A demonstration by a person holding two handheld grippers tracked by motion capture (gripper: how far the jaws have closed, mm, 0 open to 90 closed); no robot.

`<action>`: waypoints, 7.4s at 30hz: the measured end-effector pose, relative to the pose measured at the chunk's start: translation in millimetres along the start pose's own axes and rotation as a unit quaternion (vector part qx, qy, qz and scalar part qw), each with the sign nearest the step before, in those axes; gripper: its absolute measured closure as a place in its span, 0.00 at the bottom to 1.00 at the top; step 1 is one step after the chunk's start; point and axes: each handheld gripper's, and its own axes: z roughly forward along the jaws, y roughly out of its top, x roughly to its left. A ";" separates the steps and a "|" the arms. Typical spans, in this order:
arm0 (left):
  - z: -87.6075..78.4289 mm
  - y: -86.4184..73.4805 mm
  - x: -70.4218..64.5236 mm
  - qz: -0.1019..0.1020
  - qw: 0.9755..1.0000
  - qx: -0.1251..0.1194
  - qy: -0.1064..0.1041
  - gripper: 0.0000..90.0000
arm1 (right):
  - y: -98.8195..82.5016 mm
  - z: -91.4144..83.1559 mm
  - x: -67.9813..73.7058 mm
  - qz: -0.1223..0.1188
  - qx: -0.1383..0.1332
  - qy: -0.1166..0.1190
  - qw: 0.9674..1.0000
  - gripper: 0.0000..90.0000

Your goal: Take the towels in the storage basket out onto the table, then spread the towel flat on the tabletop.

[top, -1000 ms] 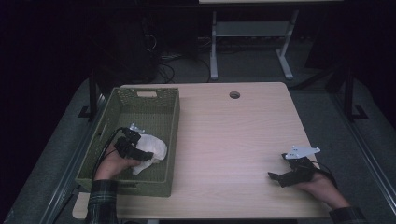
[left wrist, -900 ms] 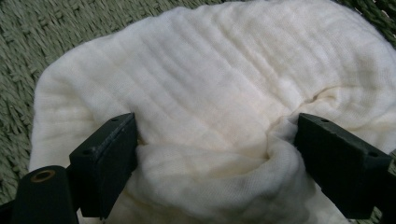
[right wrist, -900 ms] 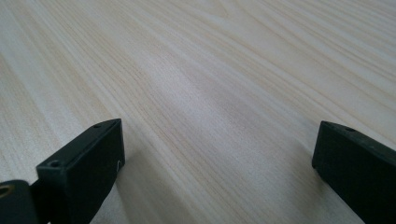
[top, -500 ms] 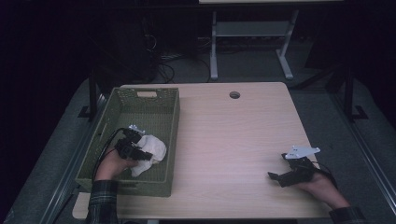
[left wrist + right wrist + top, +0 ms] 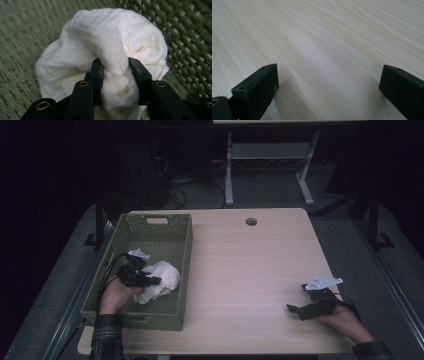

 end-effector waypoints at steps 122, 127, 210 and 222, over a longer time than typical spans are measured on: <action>141.2 119.6 -219.0 0.151 0.974 -0.097 -0.140 0.74 | 0.4 0.6 0.5 0.002 -0.001 0.002 1.000 0.02; 161.6 112.3 -219.2 0.159 0.976 -0.071 -0.134 0.74 | 0.4 0.5 0.6 0.003 -0.001 0.002 1.000 0.02; 100.1 115.4 -189.7 0.098 0.974 -0.175 -0.104 0.95 | 20.4 -13.0 9.7 -0.012 0.011 0.079 0.997 0.37; 89.2 116.2 -170.9 0.055 0.976 -0.200 -0.065 0.95 | 34.2 -2.5 8.8 -0.009 0.001 0.089 0.996 0.57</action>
